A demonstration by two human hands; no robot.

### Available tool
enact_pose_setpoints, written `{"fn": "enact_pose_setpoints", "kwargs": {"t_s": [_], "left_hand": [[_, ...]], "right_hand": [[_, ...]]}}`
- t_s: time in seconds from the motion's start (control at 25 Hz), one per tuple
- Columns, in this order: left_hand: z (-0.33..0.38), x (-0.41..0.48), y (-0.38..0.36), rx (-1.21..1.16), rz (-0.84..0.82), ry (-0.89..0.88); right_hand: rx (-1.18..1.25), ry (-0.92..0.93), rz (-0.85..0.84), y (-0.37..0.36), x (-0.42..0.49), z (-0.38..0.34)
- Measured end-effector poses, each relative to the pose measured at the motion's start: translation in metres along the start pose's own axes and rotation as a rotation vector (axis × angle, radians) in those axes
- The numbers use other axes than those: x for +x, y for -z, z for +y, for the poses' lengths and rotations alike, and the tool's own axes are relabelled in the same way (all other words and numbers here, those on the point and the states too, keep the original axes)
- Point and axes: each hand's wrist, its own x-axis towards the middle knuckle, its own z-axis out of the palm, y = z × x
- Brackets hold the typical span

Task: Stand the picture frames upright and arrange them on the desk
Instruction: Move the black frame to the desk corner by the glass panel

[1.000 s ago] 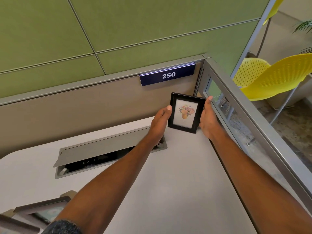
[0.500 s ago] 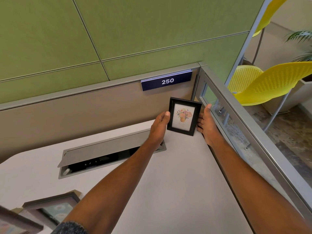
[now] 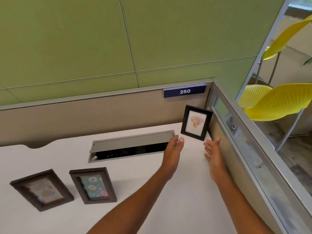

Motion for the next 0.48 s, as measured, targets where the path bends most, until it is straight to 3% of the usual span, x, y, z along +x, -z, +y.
{"fn": "enact_pose_setpoints", "kwargs": {"t_s": [0.48], "left_hand": [[-0.043, -0.141, 0.127, -0.108, 0.156, 0.022]], "right_hand": [[-0.067, -0.049, -0.257, -0.089, -0.156, 0.057]]}}
